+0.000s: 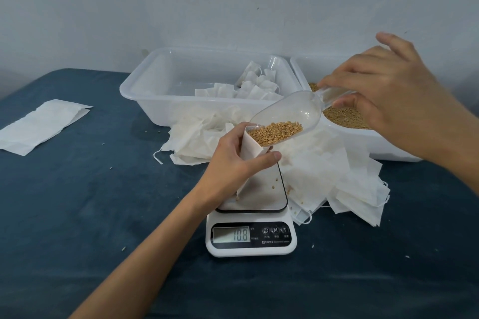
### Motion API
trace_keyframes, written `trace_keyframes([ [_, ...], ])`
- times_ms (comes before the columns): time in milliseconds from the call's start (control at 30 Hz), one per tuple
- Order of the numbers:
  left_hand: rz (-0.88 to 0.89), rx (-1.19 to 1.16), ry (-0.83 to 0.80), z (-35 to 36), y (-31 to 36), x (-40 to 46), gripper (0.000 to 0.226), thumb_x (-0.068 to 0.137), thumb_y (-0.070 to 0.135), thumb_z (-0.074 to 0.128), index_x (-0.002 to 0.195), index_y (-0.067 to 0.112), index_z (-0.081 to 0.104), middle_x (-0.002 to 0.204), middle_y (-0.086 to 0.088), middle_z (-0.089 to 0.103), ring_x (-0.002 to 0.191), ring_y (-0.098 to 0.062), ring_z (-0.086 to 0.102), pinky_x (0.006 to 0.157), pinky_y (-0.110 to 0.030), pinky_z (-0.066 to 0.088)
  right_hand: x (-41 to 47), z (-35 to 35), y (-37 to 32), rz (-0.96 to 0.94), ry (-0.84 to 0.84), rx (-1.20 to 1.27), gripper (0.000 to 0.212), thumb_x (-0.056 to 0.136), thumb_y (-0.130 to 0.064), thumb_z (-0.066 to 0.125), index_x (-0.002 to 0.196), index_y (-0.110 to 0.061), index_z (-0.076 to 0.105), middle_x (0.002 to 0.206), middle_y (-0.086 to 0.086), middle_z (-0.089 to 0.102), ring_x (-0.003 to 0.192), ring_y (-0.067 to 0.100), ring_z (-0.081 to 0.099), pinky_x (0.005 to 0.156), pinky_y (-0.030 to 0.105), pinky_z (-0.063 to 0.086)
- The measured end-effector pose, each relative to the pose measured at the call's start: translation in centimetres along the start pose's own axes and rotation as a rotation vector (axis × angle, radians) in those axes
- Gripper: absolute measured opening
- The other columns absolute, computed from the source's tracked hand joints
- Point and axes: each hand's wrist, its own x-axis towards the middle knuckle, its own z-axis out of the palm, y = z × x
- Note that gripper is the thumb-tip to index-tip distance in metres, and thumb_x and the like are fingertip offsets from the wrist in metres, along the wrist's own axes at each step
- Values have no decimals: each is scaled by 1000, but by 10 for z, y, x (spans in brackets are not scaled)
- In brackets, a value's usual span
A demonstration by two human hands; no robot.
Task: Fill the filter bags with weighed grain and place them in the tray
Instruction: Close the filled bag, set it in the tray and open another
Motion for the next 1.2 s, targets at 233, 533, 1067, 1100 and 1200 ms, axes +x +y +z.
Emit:
trace_keyframes([
  [233, -8, -1, 3, 0, 1, 0, 41, 79, 24, 86, 115, 22, 66, 105, 2, 77, 105, -21, 72, 103, -54, 54, 0, 0, 0, -8, 13, -7, 31, 94, -20, 55, 117, -10, 73, 103, 8, 70, 99, 37, 63, 118, 56, 23],
  [533, -16, 1, 8, 0, 2, 0, 45, 78, 22, 86, 118, 20, 66, 110, -3, 77, 109, -24, 72, 106, -54, 52, 1, -1, -1, -28, 36, -36, 25, 96, -13, 64, 118, -9, 73, 103, 10, 70, 99, 39, 63, 117, 58, 24],
  [1067, -7, -2, 5, 0, 1, 0, 45, 78, 22, 86, 118, 21, 66, 112, 0, 77, 110, -25, 72, 106, -55, 52, 0, 1, 1, -48, 61, -37, 23, 96, -10, 65, 117, -8, 73, 104, 10, 71, 97, 38, 63, 117, 59, 24],
  [1100, -5, -3, 3, 0, 1, 0, 45, 79, 22, 86, 119, 21, 66, 111, 0, 77, 109, -24, 72, 106, -54, 52, 0, 1, 1, -49, 66, -37, 23, 96, -10, 65, 117, -8, 73, 103, 11, 71, 97, 38, 64, 116, 59, 24],
  [1200, -4, -17, -4, 0, 1, 0, 45, 79, 20, 86, 119, 20, 66, 112, 0, 77, 108, -21, 73, 105, -48, 54, 0, 1, 3, -48, 67, -49, 26, 95, -14, 62, 118, -8, 73, 103, 10, 70, 97, 38, 64, 117, 58, 24],
])
